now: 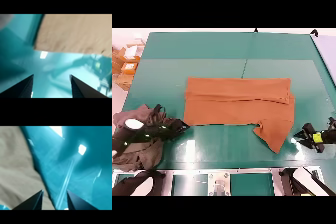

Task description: Fold the shirts.

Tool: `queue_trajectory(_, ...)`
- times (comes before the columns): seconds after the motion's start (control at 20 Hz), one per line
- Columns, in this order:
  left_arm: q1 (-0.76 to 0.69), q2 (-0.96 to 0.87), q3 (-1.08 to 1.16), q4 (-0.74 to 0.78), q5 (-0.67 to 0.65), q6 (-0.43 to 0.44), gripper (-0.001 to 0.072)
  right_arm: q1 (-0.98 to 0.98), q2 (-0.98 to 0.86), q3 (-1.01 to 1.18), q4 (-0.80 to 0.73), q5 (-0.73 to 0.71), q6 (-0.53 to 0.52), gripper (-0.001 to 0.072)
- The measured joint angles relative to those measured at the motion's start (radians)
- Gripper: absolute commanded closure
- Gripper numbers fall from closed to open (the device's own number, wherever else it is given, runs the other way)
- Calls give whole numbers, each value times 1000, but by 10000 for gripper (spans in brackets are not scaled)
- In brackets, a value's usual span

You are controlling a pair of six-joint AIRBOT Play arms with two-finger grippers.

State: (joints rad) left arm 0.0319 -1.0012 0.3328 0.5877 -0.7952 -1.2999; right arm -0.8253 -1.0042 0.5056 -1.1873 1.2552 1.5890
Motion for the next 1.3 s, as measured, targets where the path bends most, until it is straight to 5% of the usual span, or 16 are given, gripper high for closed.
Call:
queue_trajectory(0.1,-83,-2,-27,-105,139,16,289,-1,6,-54,37,-28,-1,336)
queue_trajectory(0.25,-164,-47,-42,-250,288,42,290,6,10,-129,141,-69,-40,335)
queue_trajectory(0.3,-177,-68,-42,-297,311,59,415,10,10,-150,168,-90,-56,335)
queue_trajectory(0.35,-189,-90,-37,-334,339,82,645,15,5,-168,207,-109,-76,335)
queue_trajectory(0.4,-195,-107,-29,-356,359,107,682,21,0,-180,240,-123,-97,336)
queue_trajectory(0.5,-205,-129,2,-391,382,158,683,34,-11,-197,296,-144,-143,347)
queue_trajectory(0.6,-208,-137,31,-407,404,190,684,43,-18,-204,328,-161,-186,585)
queue_trajectory(0.7,-211,-142,47,-414,394,206,685,48,-23,-201,349,-167,-222,698)
queue_trajectory(1.0,-211,-142,64,-380,356,195,683,52,-18,-118,343,-106,-242,698)
queue_trajectory(1.05,-211,-142,64,-373,351,188,682,52,-16,-109,342,-96,-241,698)
queue_trajectory(1.1,-211,-142,65,-366,345,179,506,52,-15,-103,337,-88,-238,698)
queue_trajectory(1.15,-211,-142,66,-361,334,173,220,52,-14,-98,335,-88,-235,698)
queue_trajectory(1.3,-211,-142,66,-353,299,158,177,52,-13,-91,333,-82,-230,698)
